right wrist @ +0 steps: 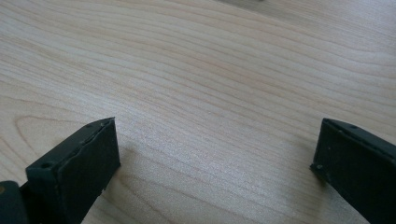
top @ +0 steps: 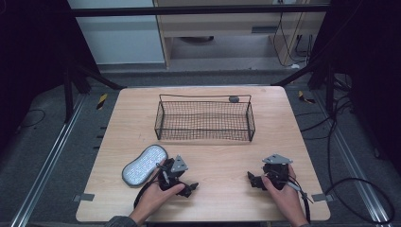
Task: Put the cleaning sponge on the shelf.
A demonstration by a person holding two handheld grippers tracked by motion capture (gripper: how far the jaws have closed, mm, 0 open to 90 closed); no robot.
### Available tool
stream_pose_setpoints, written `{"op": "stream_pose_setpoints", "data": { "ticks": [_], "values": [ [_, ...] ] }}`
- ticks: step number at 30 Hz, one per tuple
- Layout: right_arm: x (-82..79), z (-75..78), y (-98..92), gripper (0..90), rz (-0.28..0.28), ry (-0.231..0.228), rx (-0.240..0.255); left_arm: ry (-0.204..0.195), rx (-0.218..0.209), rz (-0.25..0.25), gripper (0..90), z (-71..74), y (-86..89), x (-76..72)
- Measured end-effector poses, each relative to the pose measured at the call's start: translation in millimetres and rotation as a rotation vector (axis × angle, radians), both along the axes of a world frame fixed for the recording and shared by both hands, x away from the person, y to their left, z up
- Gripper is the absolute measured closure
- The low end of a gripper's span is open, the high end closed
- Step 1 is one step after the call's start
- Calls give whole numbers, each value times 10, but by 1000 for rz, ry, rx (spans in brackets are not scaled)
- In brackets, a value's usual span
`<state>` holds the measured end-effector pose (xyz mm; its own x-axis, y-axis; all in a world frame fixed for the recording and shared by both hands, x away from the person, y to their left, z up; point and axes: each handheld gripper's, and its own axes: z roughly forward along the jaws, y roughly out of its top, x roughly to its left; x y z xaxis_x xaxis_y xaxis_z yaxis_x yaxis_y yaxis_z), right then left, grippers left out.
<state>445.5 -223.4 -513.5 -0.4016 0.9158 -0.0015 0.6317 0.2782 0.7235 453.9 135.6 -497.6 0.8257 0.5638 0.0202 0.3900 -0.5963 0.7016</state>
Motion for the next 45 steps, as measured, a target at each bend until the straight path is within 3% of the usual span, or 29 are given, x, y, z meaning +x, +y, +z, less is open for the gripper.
{"op": "stream_pose_setpoints", "data": {
  "ticks": [3,7,15,16,32,38,45],
  "values": [
    [0,-1,-2,5,3,0,-1,-16,-11,-6,27,106,62,-4],
    [-1,-1,-4,6,5,0,-1,-28,-36,58,30,214,257,24],
    [-2,0,-3,5,6,0,-1,-48,-41,146,33,341,595,94],
    [-3,-1,-2,5,4,1,-1,-65,-37,163,33,369,645,103],
    [-2,0,-4,5,6,0,-1,-92,-33,229,32,490,976,151],
    [-3,-1,-4,5,6,0,-2,-89,-2,240,33,542,1073,186],
    [-2,-1,-3,5,5,0,-3,-67,54,231,33,645,1064,222]
  ]
}}
